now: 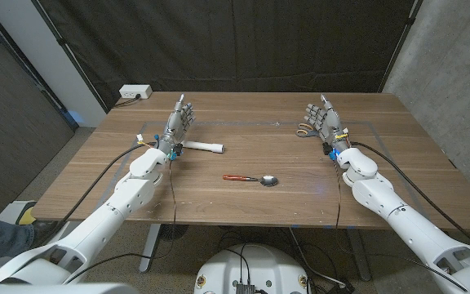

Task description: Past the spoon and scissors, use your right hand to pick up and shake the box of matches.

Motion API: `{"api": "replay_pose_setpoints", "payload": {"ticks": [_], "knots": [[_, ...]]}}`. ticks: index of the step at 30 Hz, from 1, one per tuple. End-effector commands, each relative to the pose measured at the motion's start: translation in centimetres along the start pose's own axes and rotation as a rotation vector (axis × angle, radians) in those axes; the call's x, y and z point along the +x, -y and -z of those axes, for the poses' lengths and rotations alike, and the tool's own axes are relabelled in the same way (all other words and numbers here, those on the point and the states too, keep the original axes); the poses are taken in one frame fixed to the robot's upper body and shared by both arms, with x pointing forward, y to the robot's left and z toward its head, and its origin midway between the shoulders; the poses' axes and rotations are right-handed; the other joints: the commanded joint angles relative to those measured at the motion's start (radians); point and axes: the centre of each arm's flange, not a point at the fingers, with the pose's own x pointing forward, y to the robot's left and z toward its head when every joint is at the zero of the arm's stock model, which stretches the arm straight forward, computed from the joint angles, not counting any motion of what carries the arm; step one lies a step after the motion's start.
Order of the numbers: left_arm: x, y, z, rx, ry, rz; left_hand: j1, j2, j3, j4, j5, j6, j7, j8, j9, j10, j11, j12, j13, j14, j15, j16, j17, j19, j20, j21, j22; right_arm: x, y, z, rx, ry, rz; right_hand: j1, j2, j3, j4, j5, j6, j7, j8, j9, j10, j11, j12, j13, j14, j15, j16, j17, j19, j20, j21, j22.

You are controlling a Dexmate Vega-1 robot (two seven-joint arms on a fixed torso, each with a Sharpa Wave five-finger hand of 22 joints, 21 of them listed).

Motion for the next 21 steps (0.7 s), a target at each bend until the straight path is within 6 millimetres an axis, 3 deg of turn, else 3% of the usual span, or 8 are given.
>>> {"api": "replay_pose_setpoints", "payload": {"ticks": [1, 10, 21], "knots": [[-0.9, -0.7, -0.7, 0.017, -0.009, 0.027, 0.009, 0.005, 0.003, 0.005, 0.005, 0.005, 0.005, 0.008, 0.002, 0.014, 0.001, 0.007, 0.004, -0.005, 0.003, 0.007, 0.002, 0.004, -0.055, 0.007, 0.003, -1.0, -1.0, -0.6, 0.012, 0.031, -0.006, 0.013, 0.001, 0.005, 0.0, 0.002, 0.009, -0.002, 0.005, 0.005, 0.007, -0.002, 0.004, 0.002, 0.011, 0.001, 0.005, 0.004, 0.01, -0.016, 0.002, 0.003], [-1.4, -0.1, -1.3, 0.035, -0.007, 0.061, 0.017, 0.013, 0.005, 0.003, 0.008, 0.012, 0.006, 0.008, 0.002, 0.022, 0.004, 0.009, 0.004, 0.003, 0.0, 0.008, 0.002, 0.006, -0.053, 0.008, 0.003, -2.4, -0.8, -1.4, -0.003, 0.076, 0.035, 0.028, 0.008, 0.003, -0.009, -0.003, 0.041, -0.017, 0.011, 0.006, 0.057, -0.024, 0.018, 0.002, 0.058, -0.022, 0.014, 0.004, 0.046, -0.024, -0.003, 0.003], [-1.3, 0.5, -1.9, 0.067, 0.008, 0.088, 0.03, 0.025, 0.01, 0.0, 0.01, 0.018, 0.006, 0.009, 0.002, 0.031, 0.005, 0.01, 0.004, 0.012, 0.004, 0.009, 0.002, 0.01, -0.049, 0.009, 0.003, -5.6, -0.1, -3.1, -0.088, 0.119, 0.068, 0.037, 0.013, 0.003, -0.014, -0.004, 0.052, -0.026, 0.012, 0.006, 0.072, -0.025, 0.02, 0.003, 0.072, -0.03, 0.014, 0.003, 0.058, -0.025, -0.006, 0.003]]}}
